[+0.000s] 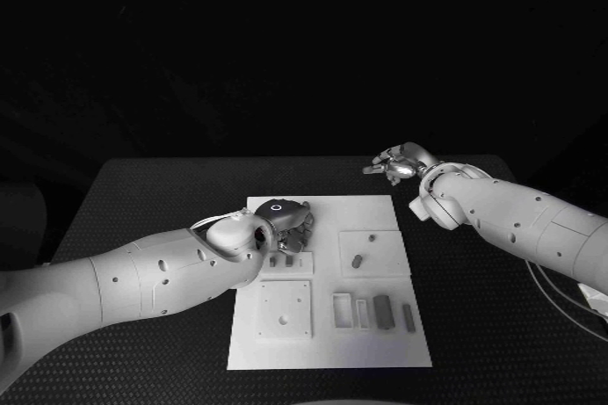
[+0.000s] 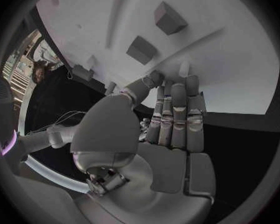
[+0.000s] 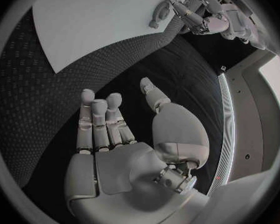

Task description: Assemble the parts on the task board

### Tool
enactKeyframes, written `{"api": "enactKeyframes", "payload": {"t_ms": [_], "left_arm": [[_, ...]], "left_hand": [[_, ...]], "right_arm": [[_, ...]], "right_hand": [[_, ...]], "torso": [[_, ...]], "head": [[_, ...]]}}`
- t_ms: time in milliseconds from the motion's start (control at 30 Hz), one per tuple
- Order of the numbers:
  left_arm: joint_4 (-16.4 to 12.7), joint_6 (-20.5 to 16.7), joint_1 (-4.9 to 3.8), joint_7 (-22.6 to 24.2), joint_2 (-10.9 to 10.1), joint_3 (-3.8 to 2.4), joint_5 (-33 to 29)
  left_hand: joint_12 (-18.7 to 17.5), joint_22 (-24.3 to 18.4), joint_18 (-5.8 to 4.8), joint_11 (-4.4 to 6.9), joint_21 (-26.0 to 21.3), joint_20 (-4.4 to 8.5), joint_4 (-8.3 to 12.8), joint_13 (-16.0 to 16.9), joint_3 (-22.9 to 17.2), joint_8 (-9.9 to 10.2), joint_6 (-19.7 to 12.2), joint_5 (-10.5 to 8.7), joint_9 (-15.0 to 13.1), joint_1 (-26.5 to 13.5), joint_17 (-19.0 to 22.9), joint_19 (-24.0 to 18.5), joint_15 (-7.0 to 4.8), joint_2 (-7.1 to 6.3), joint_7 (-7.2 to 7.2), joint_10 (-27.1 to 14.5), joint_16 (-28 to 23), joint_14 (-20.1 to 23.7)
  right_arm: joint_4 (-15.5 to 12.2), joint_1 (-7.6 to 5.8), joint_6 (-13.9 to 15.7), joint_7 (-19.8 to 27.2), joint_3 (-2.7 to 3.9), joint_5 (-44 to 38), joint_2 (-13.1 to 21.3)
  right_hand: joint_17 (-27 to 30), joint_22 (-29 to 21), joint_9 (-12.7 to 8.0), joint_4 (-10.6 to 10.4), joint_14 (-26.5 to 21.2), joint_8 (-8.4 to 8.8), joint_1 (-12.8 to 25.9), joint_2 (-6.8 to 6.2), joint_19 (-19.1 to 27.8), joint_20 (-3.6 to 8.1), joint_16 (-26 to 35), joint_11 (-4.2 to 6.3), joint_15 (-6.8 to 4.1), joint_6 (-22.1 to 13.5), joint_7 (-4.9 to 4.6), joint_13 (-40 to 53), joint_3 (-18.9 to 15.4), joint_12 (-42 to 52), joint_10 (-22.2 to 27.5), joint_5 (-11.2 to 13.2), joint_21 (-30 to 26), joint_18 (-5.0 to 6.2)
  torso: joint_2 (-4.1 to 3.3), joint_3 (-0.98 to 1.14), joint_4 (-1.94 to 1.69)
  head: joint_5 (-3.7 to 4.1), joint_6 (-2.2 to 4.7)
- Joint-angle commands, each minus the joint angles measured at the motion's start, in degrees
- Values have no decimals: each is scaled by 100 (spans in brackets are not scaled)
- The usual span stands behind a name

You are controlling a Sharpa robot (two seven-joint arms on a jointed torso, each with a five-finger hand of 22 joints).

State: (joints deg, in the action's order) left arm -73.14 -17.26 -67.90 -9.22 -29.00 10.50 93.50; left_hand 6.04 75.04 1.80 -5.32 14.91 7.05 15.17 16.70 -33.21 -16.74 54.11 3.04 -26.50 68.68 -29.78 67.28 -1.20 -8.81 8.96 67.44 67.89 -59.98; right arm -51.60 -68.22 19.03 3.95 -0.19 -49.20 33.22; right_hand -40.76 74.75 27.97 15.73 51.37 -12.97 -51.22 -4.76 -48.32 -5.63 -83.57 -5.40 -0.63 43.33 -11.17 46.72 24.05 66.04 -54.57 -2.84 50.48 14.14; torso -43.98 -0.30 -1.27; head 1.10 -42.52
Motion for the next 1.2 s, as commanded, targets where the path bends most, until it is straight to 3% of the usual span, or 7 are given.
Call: {"api": "enactKeyframes", "payload": {"t_ms": [33,367,700,900,1200], "left_arm": [[26,266,42,-9,31,42,15],[-13,350,46,31,29,55,-12],[-3,444,48,46,20,58,1],[32,367,48,79,16,60,0],[8,186,59,187,12,59,-17]], "left_hand": [[-26,120,187,-25,38,-44,-9,-45,36,29,-47,-21,5,-52,-9,9,41,17,1,-56,29,13],[-1,125,212,-1,62,-43,-36,-18,47,-25,33,-21,-14,-59,-19,24,22,66,-32,40,53,-7],[62,127,181,106,123,16,46,48,-149,-183,345,-5,-58,150,-15,38,-75,319,-173,352,79,-73],[82,118,150,176,159,63,92,78,-329,-159,343,-5,-33,274,-11,78,-145,328,-162,540,101,-154],[76,114,132,196,166,83,75,88,-362,-179,387,-6,-36,259,-3,98,-165,340,-176,593,99,-192]], "right_arm": [[-10,3,-76,64,0,-3,-5],[-16,3,-73,64,0,-3,-1],[-8,3,-60,63,0,-3,-4],[-13,3,-60,68,0,-2,-4],[-14,3,-59,71,0,-1,-8]], "right_hand": [[10,9,-9,2,0,-23,33,45,26,-13,-37,33,-32,54,-22,-7,37,33,864,-2,-24,86],[11,10,-9,3,0,-24,34,46,25,-13,-38,33,-32,54,-22,-10,37,35,864,-2,-24,86],[13,10,-9,3,0,-25,35,46,25,-13,-40,33,-32,55,-22,-12,37,37,865,-2,-24,86],[14,11,-10,4,0,-26,36,45,26,-13,-40,33,-32,55,-22,-13,37,38,865,-2,-24,86],[15,11,-10,5,0,-27,37,45,26,-14,-41,33,-32,55,-22,-15,37,39,866,-2,-24,86]], "torso": [[-1,2,0],[2,-1,-1],[0,0,0],[0,4,1],[0,3,-1]], "head": [[0,-14],[-1,-27],[-2,-23],[-8,-31],[-13,-28]]}}
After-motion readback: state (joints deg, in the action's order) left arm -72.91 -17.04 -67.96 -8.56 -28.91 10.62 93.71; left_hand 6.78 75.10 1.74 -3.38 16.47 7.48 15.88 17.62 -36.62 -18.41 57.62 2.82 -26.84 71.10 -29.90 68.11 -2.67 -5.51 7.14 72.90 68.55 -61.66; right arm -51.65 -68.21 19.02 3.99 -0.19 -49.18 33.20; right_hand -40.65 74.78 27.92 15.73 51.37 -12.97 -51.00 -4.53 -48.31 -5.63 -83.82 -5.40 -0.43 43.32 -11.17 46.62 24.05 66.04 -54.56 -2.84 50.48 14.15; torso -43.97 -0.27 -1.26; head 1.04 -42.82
